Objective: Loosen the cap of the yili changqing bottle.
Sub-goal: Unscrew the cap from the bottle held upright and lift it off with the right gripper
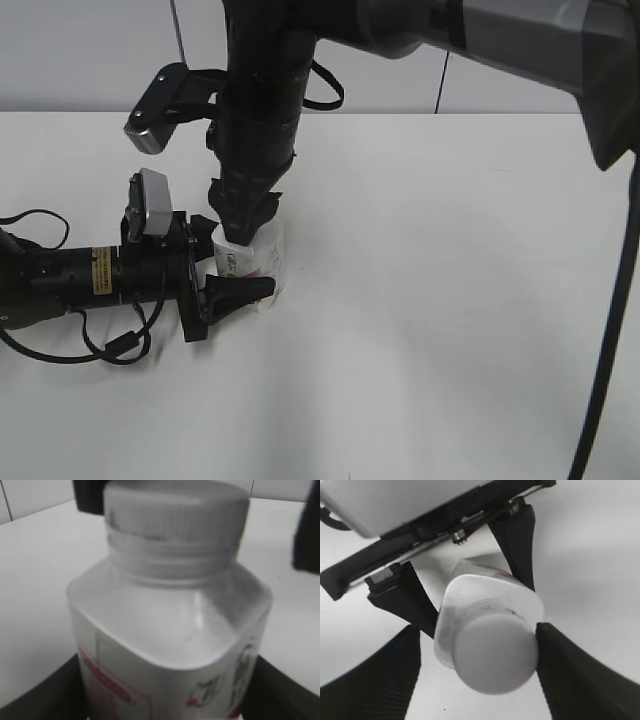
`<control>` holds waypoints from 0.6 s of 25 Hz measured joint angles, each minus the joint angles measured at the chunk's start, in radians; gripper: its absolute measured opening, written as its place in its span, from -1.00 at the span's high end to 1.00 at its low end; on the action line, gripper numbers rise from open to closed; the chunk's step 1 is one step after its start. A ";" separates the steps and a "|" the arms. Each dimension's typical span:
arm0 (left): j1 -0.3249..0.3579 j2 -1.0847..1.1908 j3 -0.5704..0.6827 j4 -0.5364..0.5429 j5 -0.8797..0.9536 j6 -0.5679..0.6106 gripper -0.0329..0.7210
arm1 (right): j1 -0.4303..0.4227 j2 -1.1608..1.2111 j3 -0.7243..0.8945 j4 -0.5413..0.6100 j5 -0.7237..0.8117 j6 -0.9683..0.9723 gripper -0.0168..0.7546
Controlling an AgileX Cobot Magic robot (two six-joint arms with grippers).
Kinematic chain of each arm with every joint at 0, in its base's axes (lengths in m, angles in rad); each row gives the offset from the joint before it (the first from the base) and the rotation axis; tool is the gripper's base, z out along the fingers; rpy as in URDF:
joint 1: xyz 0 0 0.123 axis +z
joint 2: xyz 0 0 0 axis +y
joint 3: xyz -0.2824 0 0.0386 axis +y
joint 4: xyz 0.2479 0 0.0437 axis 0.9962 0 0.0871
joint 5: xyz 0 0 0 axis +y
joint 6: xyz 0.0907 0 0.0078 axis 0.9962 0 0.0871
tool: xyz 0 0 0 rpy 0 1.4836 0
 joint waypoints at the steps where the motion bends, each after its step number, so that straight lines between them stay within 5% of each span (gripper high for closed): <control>1: 0.000 0.000 0.000 0.000 0.000 0.000 -0.39 | 0.000 0.000 0.000 0.007 0.000 0.010 -0.50; 10: 0.000 0.000 0.000 0.000 0.000 -0.002 -0.39 | 0.001 -0.059 0.000 0.013 0.001 0.152 -0.57; 15: 0.000 0.000 0.000 0.000 0.000 -0.002 -0.39 | 0.001 -0.089 0.000 0.010 0.002 0.596 -0.56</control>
